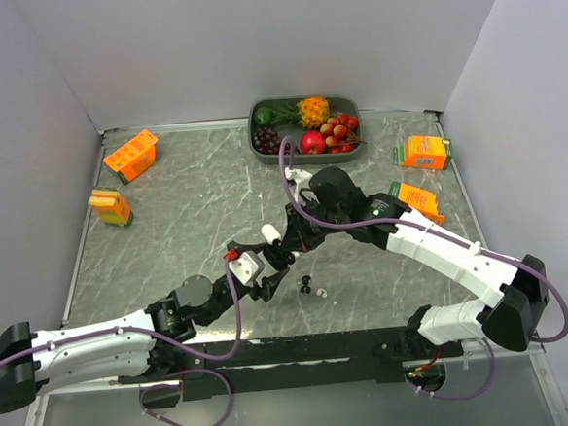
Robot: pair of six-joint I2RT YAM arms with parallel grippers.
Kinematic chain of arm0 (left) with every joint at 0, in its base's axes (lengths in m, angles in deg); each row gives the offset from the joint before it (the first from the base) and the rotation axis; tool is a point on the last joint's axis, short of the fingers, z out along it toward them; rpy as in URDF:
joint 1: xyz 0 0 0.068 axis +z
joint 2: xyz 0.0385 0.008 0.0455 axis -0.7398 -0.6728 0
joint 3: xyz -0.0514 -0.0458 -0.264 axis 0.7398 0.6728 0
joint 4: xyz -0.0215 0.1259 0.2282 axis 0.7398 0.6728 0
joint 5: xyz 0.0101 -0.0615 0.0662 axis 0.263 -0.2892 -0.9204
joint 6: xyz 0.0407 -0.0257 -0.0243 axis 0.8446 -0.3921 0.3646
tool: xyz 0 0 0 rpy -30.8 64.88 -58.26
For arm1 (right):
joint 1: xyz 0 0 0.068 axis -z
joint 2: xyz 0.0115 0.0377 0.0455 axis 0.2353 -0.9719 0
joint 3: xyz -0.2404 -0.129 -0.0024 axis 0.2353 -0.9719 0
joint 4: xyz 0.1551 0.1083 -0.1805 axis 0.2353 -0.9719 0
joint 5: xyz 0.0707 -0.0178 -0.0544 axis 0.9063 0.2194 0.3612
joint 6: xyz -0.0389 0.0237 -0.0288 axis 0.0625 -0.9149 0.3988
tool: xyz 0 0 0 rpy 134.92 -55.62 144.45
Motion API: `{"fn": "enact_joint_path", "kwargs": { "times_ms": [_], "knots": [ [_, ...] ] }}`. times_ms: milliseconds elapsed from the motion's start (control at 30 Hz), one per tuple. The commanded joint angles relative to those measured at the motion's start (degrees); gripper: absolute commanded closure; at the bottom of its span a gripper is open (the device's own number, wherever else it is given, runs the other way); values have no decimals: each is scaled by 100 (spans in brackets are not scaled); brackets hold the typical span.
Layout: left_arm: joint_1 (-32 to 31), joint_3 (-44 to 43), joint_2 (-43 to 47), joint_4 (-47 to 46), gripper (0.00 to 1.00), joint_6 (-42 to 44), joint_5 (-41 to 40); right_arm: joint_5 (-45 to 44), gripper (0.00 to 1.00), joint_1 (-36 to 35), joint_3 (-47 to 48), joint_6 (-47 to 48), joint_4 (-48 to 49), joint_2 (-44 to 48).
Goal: Insert the wireless bluetooth earbuds into the charging case
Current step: Open the charging case.
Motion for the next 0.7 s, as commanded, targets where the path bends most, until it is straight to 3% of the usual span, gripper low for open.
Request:
{"fn": "enact_joint_path", "kwargs": {
  "times_ms": [0,33,100,467,667],
  "knots": [
    [37,-224,-54,174,30,-287,-625,-210,100,-89,442,461,-378,340],
    [37,-242,-72,201,26,-296,-652,-245,100,-107,486,496,-431,340],
    [28,-260,-89,245,4,-322,-696,-280,100,-124,530,531,-466,384],
    [28,-426,-28,605,4,-691,-714,-587,100,-195,662,777,-537,700],
    [46,-506,622,947,4,-718,541,-1773,100,-309,259,1348,-45,1078]
  ]
}}
